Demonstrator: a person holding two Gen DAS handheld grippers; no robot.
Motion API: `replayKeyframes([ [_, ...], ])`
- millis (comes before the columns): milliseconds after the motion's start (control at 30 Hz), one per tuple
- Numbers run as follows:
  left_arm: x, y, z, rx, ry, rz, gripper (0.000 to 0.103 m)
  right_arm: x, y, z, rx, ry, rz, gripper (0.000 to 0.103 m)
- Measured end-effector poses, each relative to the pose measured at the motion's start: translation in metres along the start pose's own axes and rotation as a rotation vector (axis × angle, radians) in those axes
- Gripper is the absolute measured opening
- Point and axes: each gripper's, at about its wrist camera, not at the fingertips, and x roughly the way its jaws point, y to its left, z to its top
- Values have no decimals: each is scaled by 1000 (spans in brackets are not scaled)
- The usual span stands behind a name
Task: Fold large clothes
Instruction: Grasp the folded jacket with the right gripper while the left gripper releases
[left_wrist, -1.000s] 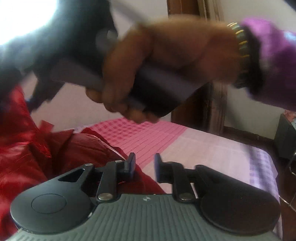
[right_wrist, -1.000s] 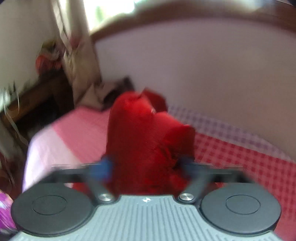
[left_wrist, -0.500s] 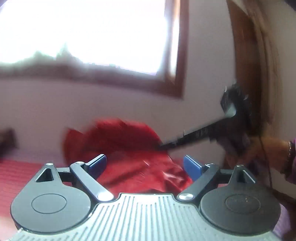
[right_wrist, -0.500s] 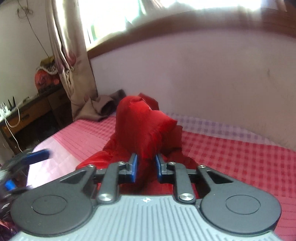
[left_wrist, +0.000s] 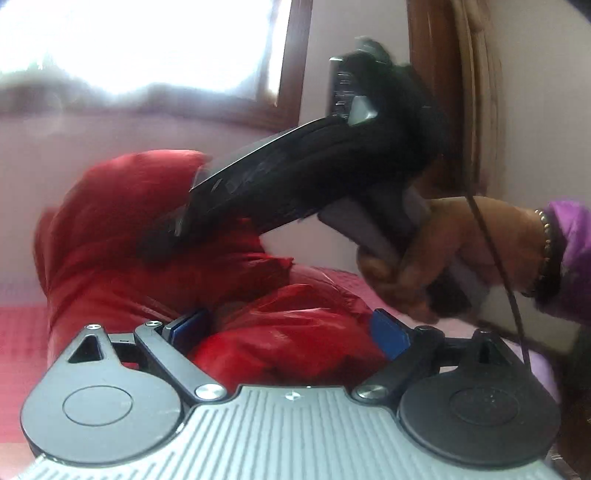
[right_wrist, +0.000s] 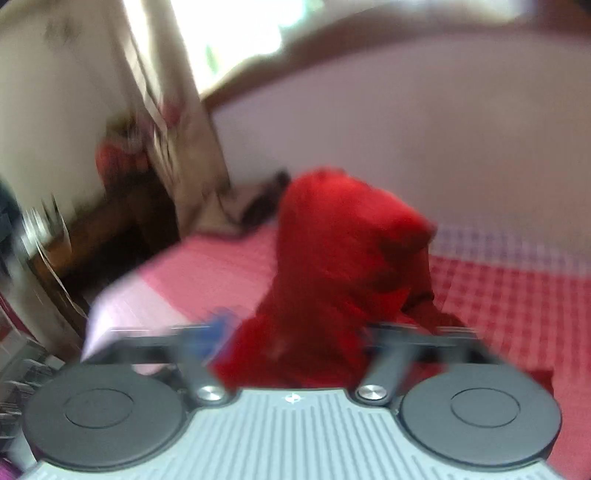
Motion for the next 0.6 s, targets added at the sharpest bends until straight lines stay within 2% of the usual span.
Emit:
replayKeyframes([
  [67,-13,-4,4,13,-42,23,92,-3,4,3,16,-30,35,18],
  [133,-30,-10,10,61,-122,62,102,-29,-1,7,41,-110,47,15],
  [233,-44,-21,13,145,-268,140,103,-64,-14,2,63,-183,19,10],
  [267,-46,-22,13,156,-274,128,103,-72,-22,-5,89,-186,10,9],
  [333,-40,-20,11,128,-225,109,103,-79,-33,-22,127,-182,-14,7],
  [433,-13,-6,7,13,-71,-2,100,-97,-46,-45,209,-228,-4,7],
  [467,-8,-2,5,-16,-57,0,99,-104,-47,-51,208,-242,-16,7],
  [533,-6,1,6,-75,-53,-23,100,-120,-44,-62,171,-267,-142,11],
  [600,-6,2,13,-102,-43,-28,103,-125,-52,-73,203,-235,-136,12],
])
